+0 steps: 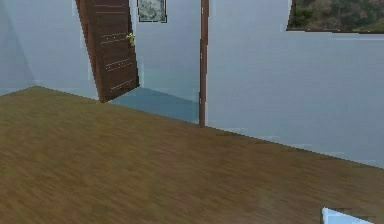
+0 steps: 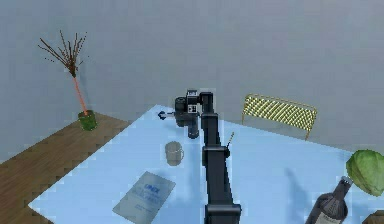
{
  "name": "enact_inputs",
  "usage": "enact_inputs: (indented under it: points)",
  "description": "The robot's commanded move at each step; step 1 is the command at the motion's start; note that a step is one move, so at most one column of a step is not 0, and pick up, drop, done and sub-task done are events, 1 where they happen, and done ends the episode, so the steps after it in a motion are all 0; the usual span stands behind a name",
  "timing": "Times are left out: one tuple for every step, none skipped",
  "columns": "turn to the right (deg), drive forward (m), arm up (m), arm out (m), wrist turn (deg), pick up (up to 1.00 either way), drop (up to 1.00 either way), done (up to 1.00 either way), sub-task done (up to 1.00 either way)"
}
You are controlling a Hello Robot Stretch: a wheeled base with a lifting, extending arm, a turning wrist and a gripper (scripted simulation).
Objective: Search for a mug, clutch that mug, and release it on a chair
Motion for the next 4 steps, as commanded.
enact_inputs:
  points:
    - [0.0, 0.0, -0.3, 0.0, 0.0, 0.0, 0.0, 0.0, 0.0]
    - [0.0, 0.0, 0.0, 0.0, 0.0, 1.0, 0.0, 0.0, 0.0]
    - [0.0, 0.0, 0.1, 0.0, 0.0, 0.0, 0.0, 0.0, 0.0]
    - [0.0, 0.0, 0.36, 0.0, 0.0, 0.0, 0.0, 0.0, 0.0]
